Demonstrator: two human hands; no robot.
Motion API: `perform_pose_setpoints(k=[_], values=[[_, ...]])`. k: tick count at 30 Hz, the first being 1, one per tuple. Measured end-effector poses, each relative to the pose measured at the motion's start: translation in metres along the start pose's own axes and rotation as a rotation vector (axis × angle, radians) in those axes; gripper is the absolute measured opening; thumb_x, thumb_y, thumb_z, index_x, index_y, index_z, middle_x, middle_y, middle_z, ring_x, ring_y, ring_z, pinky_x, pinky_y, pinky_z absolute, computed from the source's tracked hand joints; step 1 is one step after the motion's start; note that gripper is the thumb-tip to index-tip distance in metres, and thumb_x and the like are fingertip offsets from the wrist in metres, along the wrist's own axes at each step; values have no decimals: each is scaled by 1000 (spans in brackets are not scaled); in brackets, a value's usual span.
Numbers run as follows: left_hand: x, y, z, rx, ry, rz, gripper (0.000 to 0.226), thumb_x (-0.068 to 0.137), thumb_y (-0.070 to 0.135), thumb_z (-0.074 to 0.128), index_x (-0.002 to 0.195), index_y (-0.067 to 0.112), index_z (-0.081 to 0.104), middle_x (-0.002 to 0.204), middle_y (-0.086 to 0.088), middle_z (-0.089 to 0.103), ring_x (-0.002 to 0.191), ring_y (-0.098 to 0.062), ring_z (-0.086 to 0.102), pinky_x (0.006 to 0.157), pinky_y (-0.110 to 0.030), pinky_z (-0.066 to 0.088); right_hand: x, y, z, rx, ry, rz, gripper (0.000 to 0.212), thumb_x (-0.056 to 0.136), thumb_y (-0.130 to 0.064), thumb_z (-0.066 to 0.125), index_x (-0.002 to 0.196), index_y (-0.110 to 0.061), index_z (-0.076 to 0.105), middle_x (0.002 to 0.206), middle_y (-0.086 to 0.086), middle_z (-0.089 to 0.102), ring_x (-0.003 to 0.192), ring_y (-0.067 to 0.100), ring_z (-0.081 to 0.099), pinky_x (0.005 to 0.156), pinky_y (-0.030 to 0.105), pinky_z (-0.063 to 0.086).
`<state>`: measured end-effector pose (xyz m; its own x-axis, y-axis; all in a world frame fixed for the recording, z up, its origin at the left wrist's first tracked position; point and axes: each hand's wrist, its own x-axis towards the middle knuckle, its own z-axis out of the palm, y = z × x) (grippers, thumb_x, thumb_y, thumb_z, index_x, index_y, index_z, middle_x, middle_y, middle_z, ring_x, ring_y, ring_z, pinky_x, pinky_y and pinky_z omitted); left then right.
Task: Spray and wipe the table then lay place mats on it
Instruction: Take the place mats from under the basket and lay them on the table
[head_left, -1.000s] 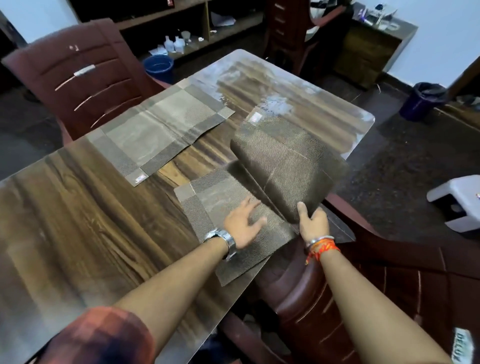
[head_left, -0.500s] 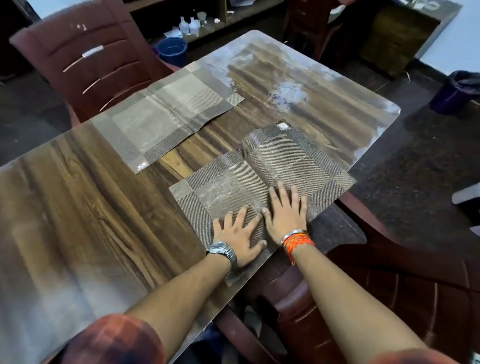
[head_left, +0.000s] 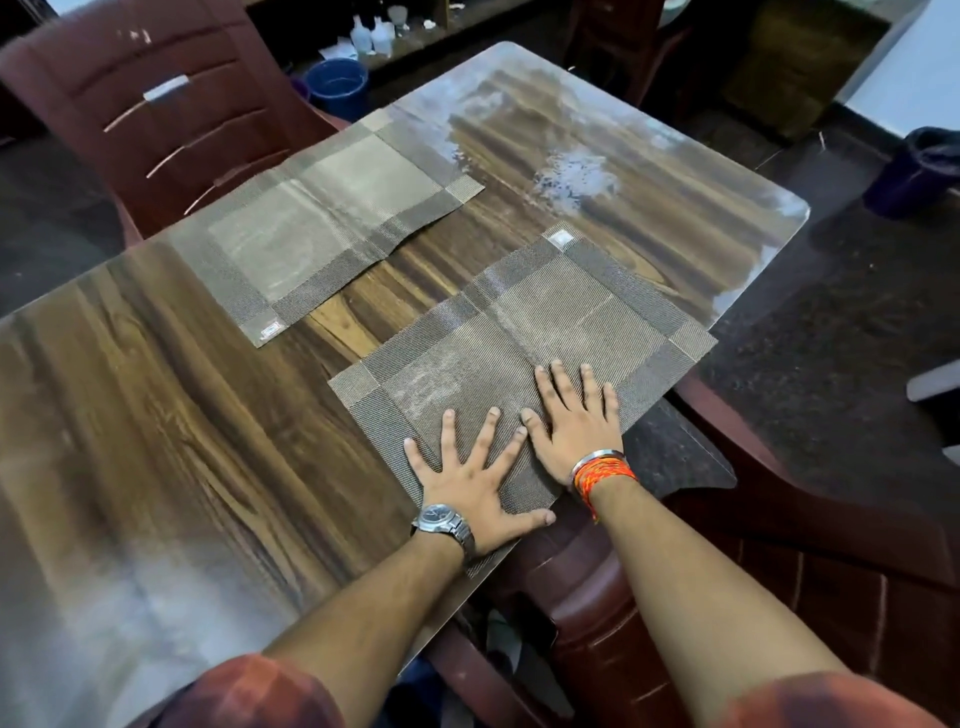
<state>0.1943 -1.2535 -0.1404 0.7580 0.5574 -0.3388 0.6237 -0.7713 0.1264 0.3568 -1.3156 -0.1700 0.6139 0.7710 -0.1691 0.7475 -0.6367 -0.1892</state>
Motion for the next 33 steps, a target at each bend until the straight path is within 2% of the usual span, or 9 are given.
perform_pose_setpoints(k=[8, 14, 20, 33], values=[[-1, 4, 2, 11, -1, -40, 104, 56, 102, 16, 142, 56, -19, 155, 18, -28, 137, -40, -35, 95, -79, -13, 6, 8, -4, -5, -21, -47, 60, 93, -68, 22, 149, -54, 7, 164, -15, 4, 152, 25, -5, 120, 55, -5], [-3, 8, 3, -39, -10, -94, 102, 55, 102, 15, 141, 57, -20, 154, 19, -30, 135, -41, -39, 94, -79, -13, 12, 9, -7, -18, -11, -105, 60, 93, -69, 22, 148, -55, 5, 164, -15, 4, 152, 25, -4, 120, 53, -7], [-4, 9, 2, -47, -20, -95, 102, 56, 101, 16, 141, 57, -20, 152, 20, -34, 133, -41, -41, 94, -78, -13, 12, 7, -3, -31, 24, -101, 61, 92, -67, 24, 150, -53, 9, 164, -14, 8, 152, 26, 0, 120, 55, -3], [-6, 8, 1, -30, -74, -87, 102, 56, 101, 16, 139, 57, -24, 151, 20, -34, 133, -42, -41, 93, -79, -14, 8, 7, -2, -69, -22, -93, 61, 93, -67, 17, 150, -52, 0, 164, -14, 0, 152, 25, -7, 119, 57, -7]])
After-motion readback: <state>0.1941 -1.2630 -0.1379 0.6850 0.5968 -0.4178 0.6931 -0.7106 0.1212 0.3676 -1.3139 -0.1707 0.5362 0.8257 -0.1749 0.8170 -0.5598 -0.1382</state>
